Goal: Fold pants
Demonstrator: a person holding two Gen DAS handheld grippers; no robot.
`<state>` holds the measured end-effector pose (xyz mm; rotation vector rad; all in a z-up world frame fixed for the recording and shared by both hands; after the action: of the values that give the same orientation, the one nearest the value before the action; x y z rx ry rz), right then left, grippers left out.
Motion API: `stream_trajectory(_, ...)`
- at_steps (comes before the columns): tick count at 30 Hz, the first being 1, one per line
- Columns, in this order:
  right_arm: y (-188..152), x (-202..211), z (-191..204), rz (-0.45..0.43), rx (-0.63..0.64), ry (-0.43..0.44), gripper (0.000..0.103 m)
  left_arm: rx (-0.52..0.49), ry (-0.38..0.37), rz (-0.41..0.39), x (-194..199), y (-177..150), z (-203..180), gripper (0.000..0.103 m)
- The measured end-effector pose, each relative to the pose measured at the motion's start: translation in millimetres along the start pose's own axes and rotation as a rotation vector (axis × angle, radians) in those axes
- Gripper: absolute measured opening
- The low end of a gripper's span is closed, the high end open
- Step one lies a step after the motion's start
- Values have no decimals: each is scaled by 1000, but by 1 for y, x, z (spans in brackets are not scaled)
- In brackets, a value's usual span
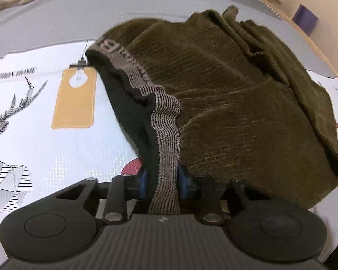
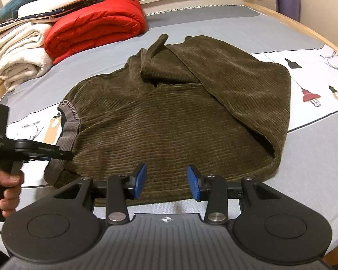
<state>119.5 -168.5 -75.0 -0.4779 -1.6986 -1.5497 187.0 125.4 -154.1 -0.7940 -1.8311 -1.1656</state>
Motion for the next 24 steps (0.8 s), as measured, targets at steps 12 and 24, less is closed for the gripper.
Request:
stream_trajectory(12,-16,0,25,24,94,-36,42,-21,-13,4,67,-18,69,23)
stream_trajectory(24,-3,3,24,-11,231,-89,42,34,210,-22,113,-27,148,33)
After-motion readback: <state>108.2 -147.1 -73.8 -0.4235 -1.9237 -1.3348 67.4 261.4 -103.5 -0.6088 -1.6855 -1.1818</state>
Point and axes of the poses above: each gripper's, at about its wrist camera, not at the fingertips, and x roughly against the way its jaws point, z to its left, y to its top, the point moved 8 cm from there along -x, roughly the way its jaws point, and after that the axes turned 14 degrees about x, right-handed, at the moved point
